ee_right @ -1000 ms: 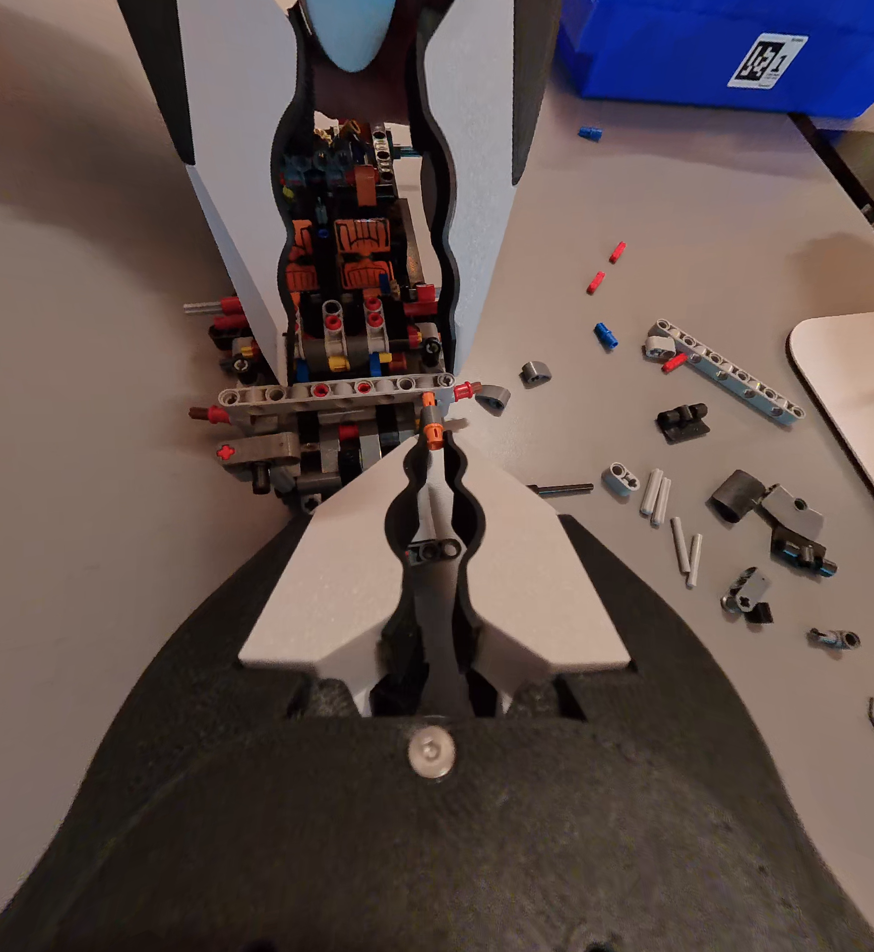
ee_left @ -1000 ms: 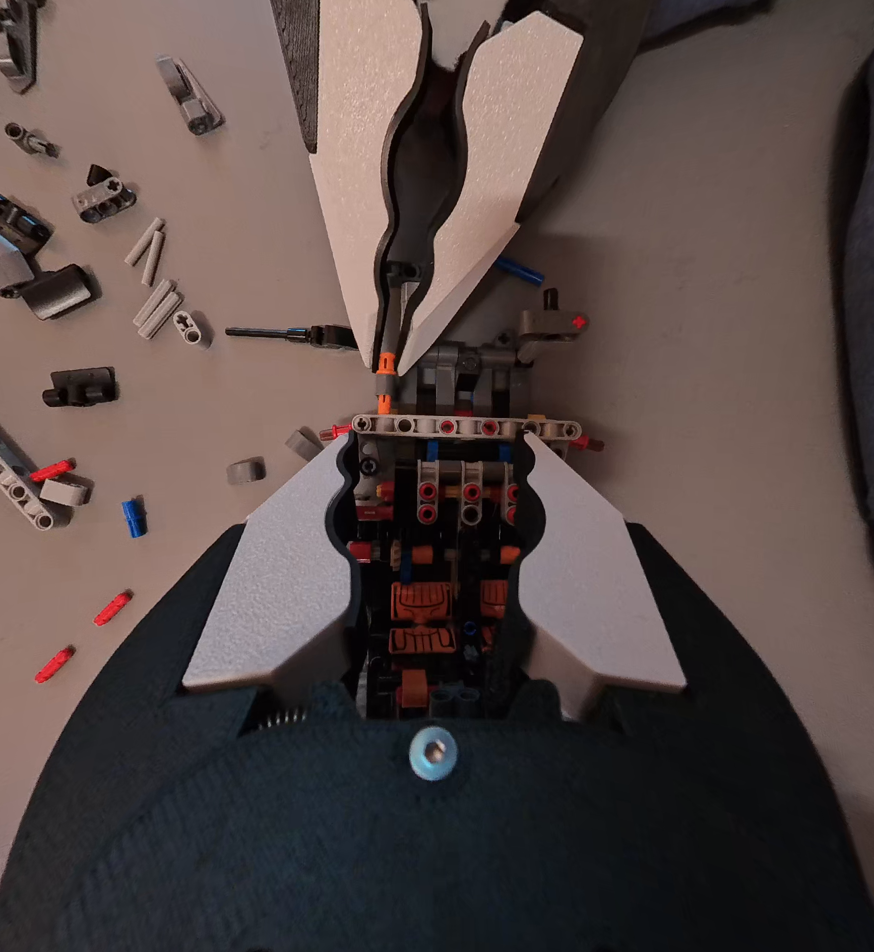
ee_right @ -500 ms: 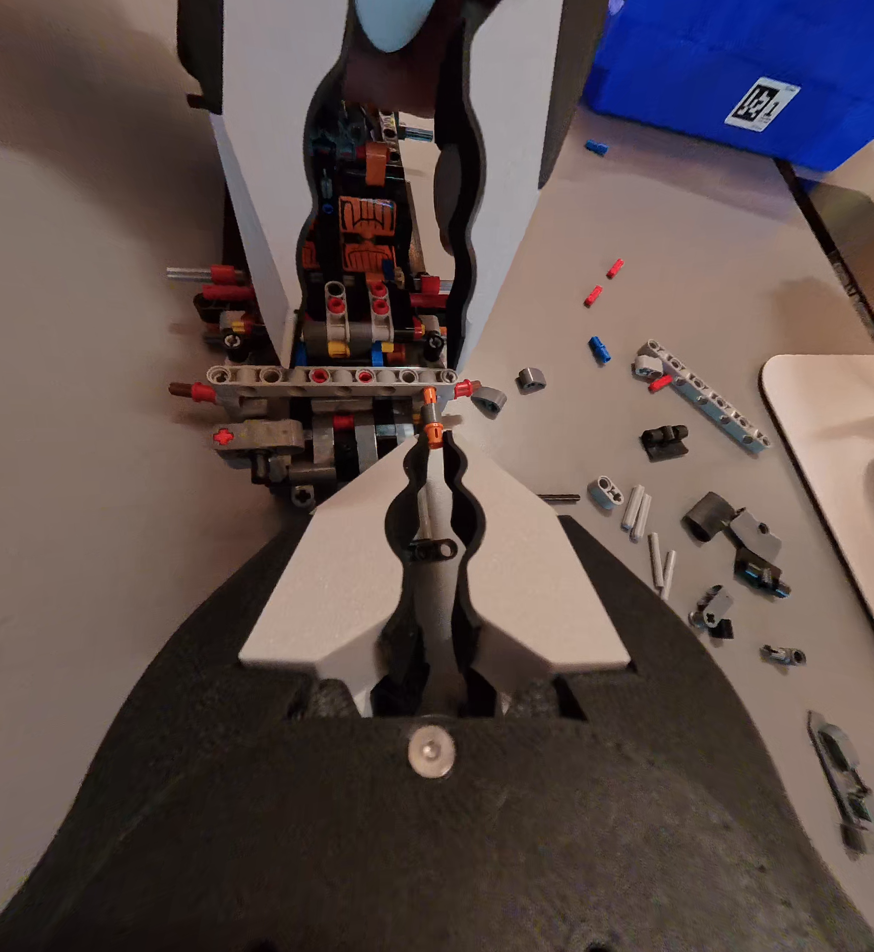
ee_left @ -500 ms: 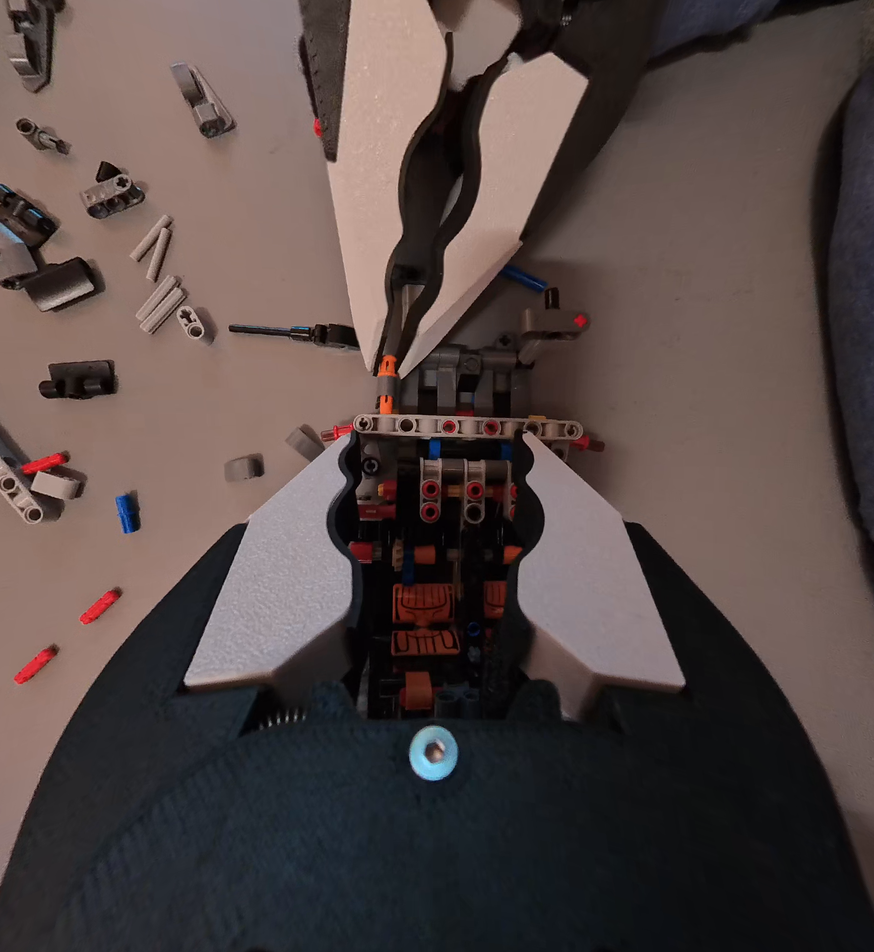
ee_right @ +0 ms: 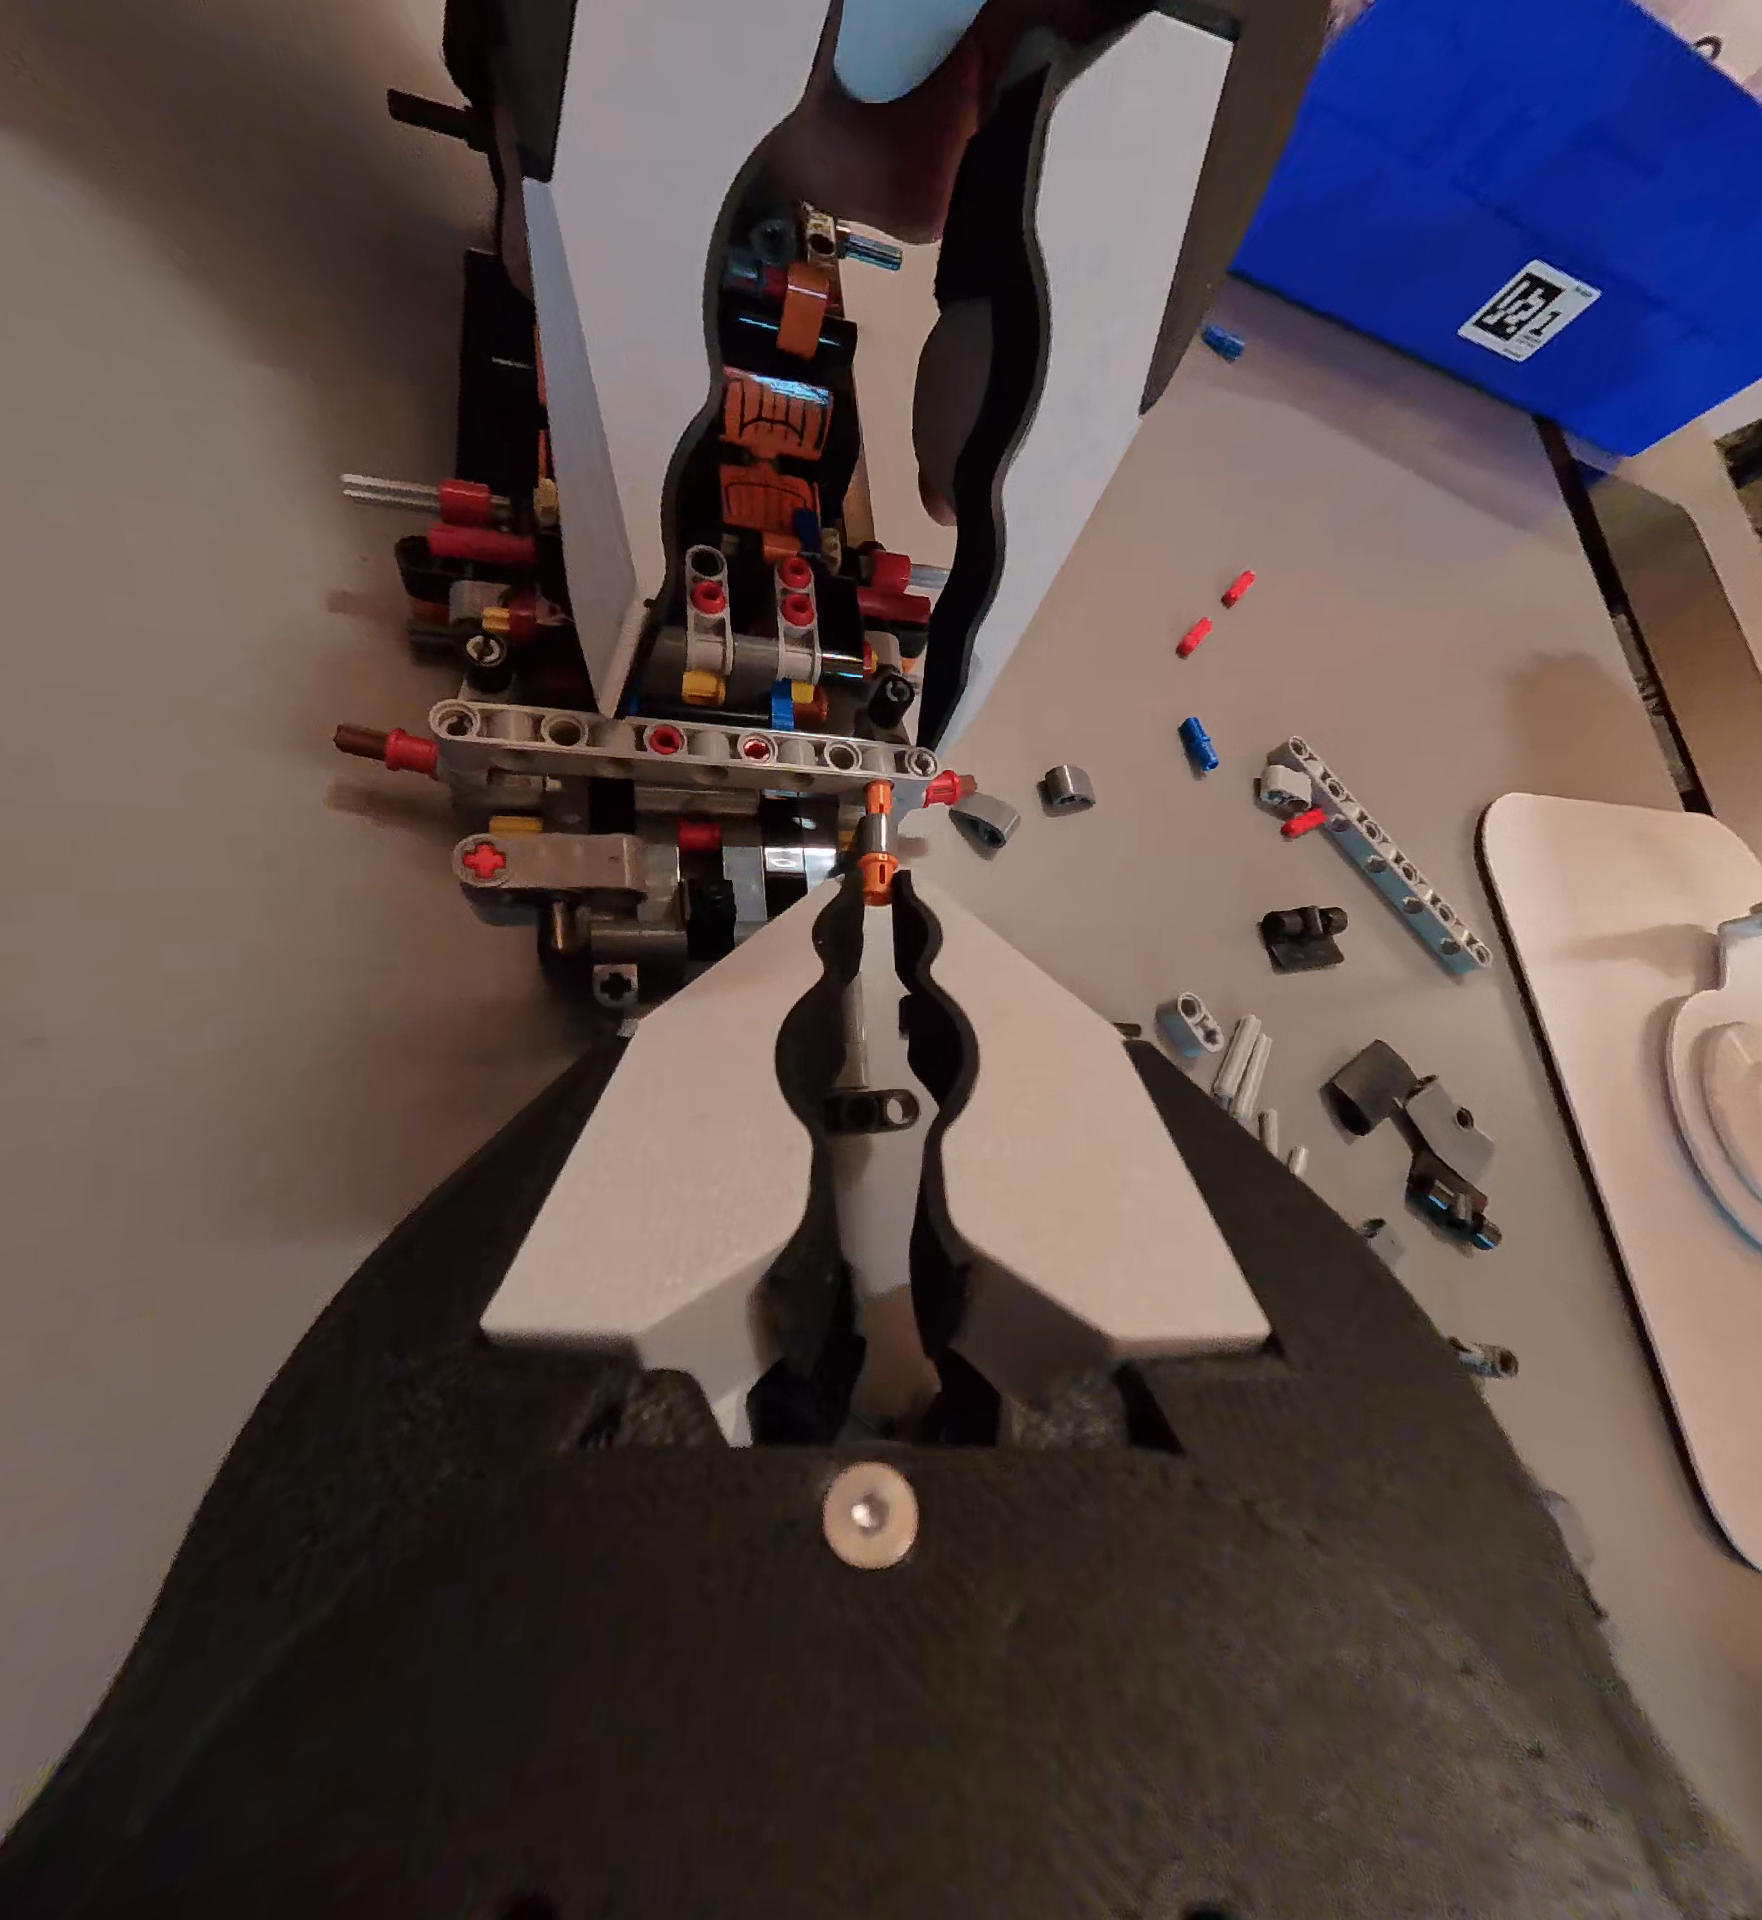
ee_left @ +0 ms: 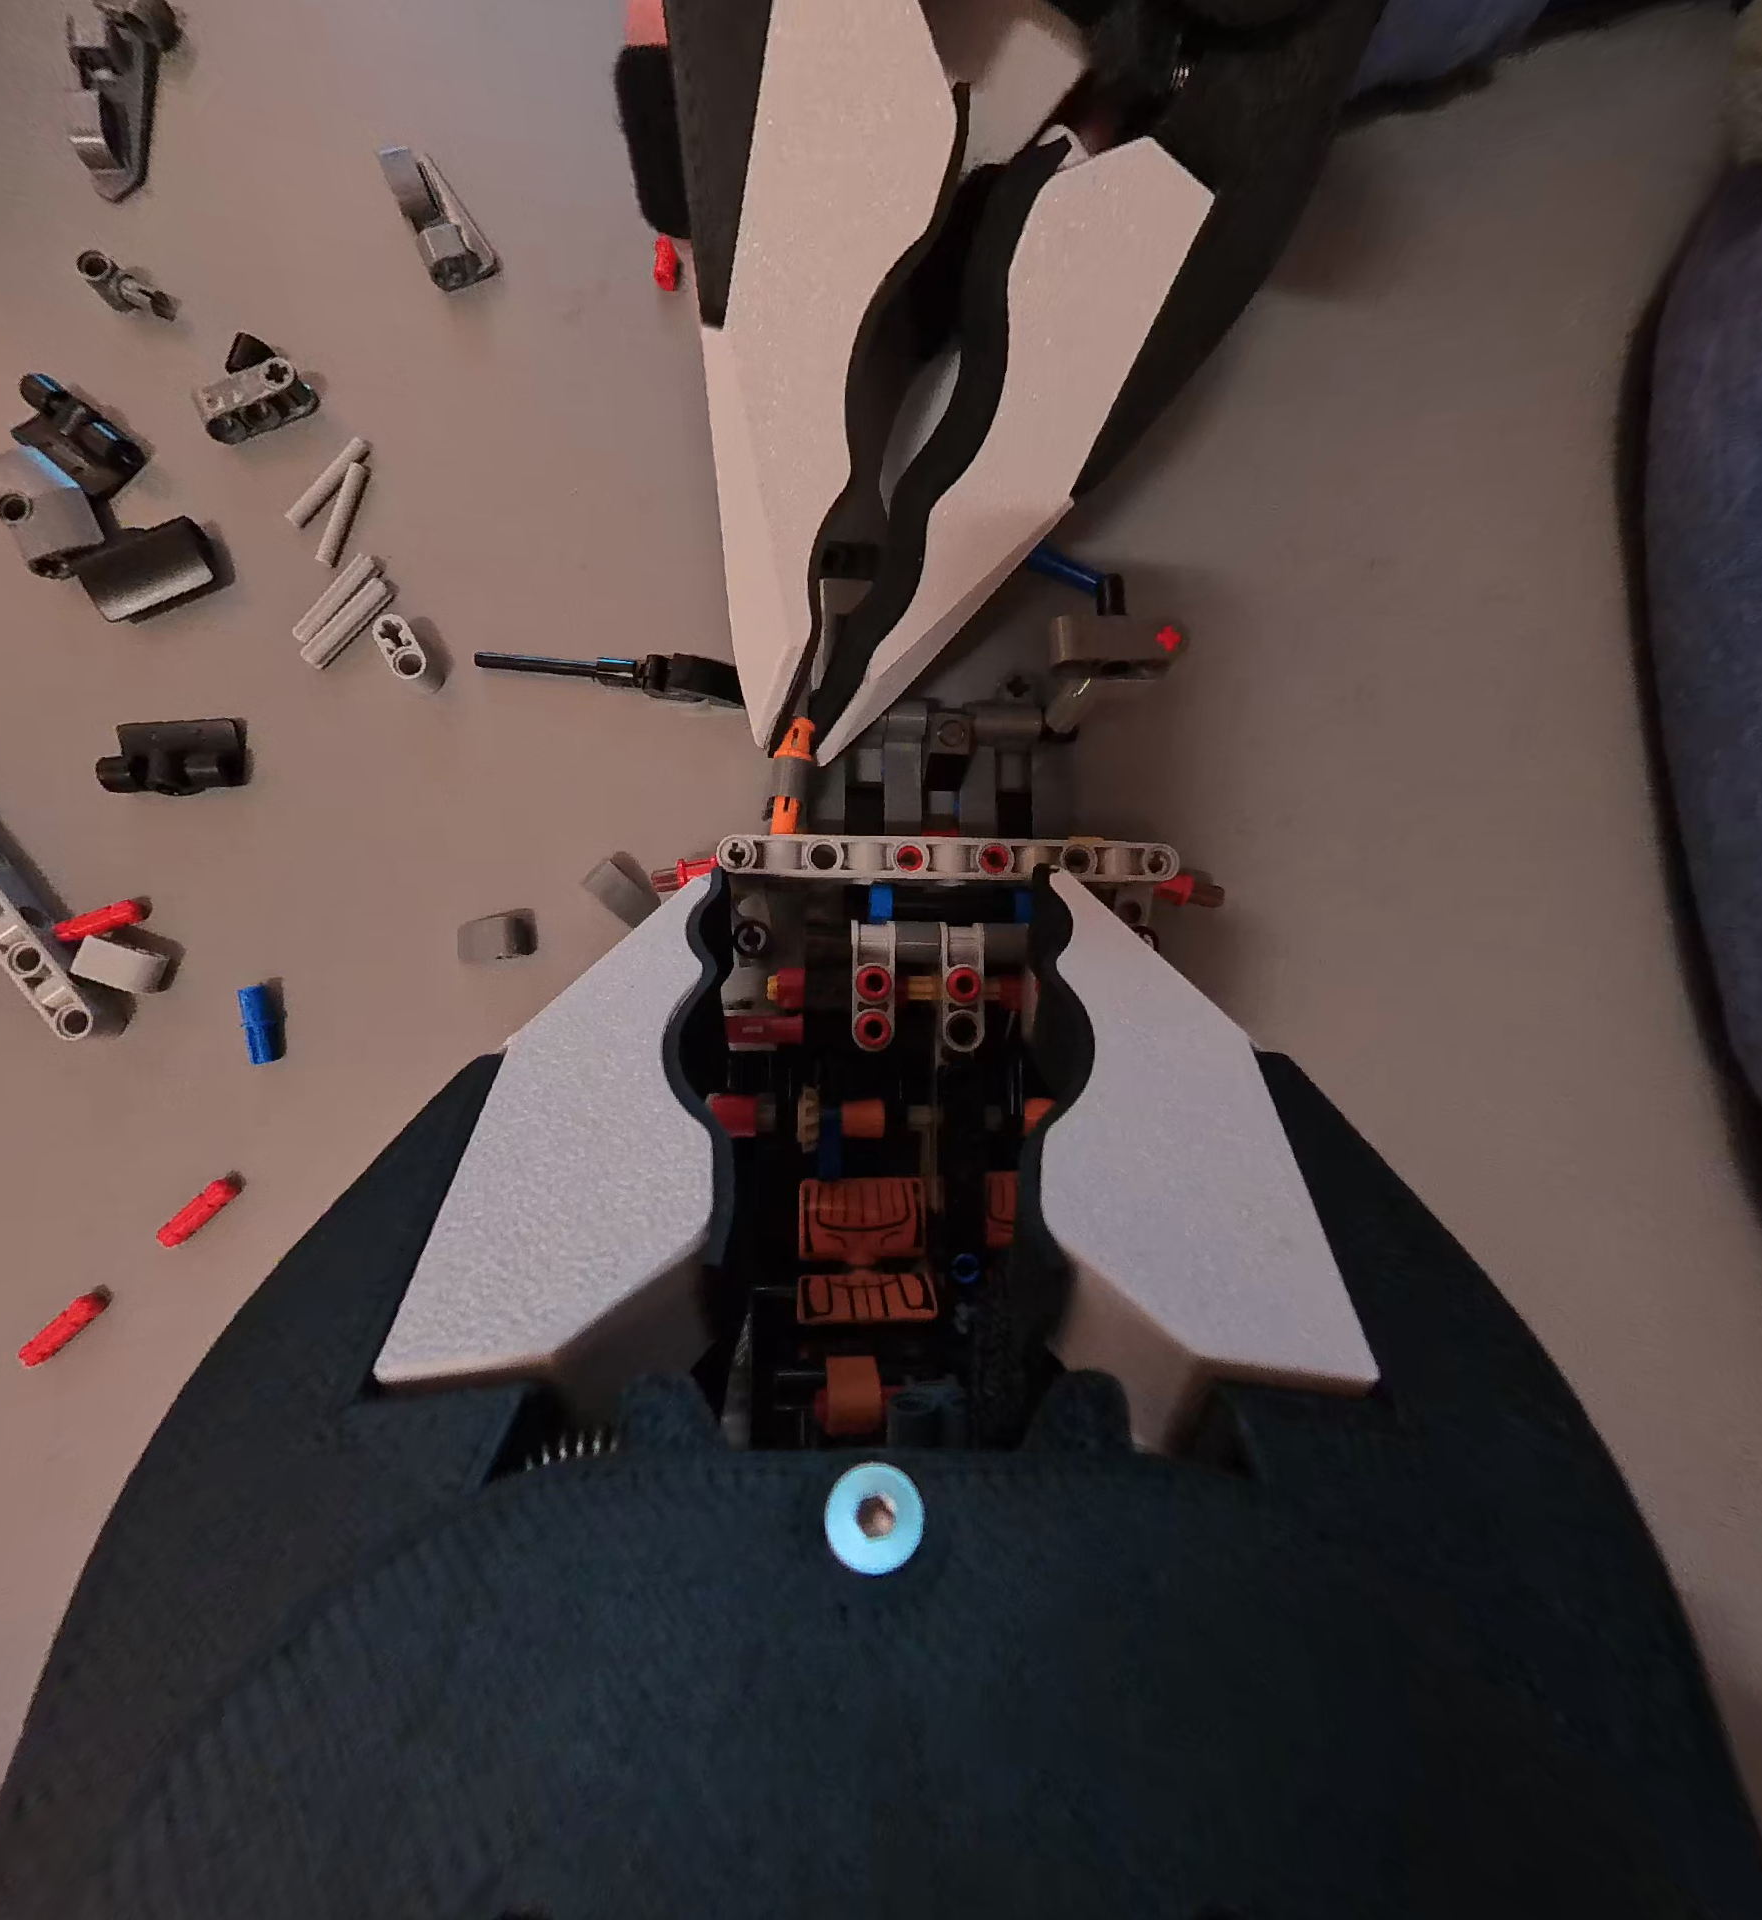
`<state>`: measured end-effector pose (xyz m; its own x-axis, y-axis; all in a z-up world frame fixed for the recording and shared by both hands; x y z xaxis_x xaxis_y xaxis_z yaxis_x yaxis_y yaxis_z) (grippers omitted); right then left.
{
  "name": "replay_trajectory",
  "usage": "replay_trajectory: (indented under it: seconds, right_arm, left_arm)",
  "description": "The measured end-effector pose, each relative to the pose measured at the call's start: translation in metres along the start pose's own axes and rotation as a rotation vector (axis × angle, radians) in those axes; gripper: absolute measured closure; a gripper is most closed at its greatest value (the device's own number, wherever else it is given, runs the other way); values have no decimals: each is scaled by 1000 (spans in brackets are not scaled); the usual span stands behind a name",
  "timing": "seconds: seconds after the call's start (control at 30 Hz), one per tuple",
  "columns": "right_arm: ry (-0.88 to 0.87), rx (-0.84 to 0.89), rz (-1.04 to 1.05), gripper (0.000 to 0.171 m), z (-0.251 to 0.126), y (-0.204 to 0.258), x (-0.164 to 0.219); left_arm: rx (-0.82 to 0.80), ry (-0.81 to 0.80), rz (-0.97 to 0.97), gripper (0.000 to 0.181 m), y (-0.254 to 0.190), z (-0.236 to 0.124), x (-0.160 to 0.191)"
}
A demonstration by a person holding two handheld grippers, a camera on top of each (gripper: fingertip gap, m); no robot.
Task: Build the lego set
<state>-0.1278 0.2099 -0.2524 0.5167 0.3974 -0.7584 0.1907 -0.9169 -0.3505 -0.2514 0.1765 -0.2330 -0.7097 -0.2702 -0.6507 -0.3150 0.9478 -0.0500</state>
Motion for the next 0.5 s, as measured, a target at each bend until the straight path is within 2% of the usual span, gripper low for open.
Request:
replay_trajectory:
  seconds: [0.17, 0.5]
  right_arm:
    - [-39, -82, 73, 168, 1, -6, 3]
    - [-35, -151, 52, 168, 3, -11, 2]
  left_arm:
    - [-6, -1, -2, 126, 0, 0, 1]
    - [-8, -4, -12, 127, 0, 0, 2]
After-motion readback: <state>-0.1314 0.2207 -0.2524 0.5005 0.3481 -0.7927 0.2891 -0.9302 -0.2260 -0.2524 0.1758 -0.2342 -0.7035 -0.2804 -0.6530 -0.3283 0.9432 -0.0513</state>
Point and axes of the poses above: each gripper's, where its closed fingertips meet, z out along the fingers, x out of its underside, y = z × x across the jaws, the point moved 8 cm from there along -z, back along the fingers, and after that the axes turned 2 degrees about -y, right-handed, at the moved point
